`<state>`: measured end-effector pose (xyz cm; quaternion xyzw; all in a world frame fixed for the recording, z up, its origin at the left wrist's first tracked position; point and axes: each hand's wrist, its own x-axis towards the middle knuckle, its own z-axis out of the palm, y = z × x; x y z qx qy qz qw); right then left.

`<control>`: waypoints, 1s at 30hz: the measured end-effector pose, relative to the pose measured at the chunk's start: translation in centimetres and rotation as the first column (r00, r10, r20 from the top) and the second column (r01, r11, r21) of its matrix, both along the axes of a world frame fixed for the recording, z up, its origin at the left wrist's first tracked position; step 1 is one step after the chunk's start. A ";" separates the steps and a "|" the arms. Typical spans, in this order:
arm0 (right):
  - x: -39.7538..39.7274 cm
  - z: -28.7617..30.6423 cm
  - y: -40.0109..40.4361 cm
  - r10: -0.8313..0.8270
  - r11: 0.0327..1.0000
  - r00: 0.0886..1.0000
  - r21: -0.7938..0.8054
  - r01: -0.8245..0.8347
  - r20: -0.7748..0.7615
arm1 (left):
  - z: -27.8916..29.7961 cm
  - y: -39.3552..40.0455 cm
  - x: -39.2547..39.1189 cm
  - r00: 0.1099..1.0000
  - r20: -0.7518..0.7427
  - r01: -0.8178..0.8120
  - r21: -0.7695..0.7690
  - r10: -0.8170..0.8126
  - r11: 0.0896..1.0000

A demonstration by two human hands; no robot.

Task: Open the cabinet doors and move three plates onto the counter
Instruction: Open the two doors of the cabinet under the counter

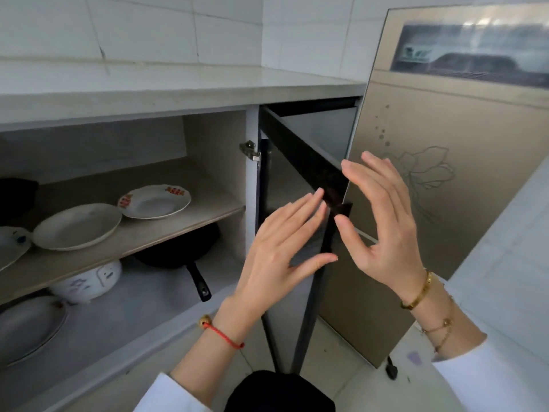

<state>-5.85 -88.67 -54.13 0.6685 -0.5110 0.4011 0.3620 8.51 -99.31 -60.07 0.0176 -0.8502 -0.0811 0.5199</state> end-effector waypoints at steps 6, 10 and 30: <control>-3.8 0.0 1.9 -0.113 0.992 0.993 0.052 0.112 0.019 | -0.1 0.2 -3.7 0.994 0.102 0.029 -0.037 -0.025 0.999; -6.5 -0.1 2.8 -0.192 0.979 0.981 0.073 0.189 0.040 | -0.5 0.2 -6.9 0.989 0.144 0.028 -0.073 -0.017 0.997; -16.3 -0.1 2.5 -0.644 0.762 0.765 0.085 0.642 0.003 | -1.2 0.3 -18.4 0.905 0.412 -0.074 -0.100 0.109 0.992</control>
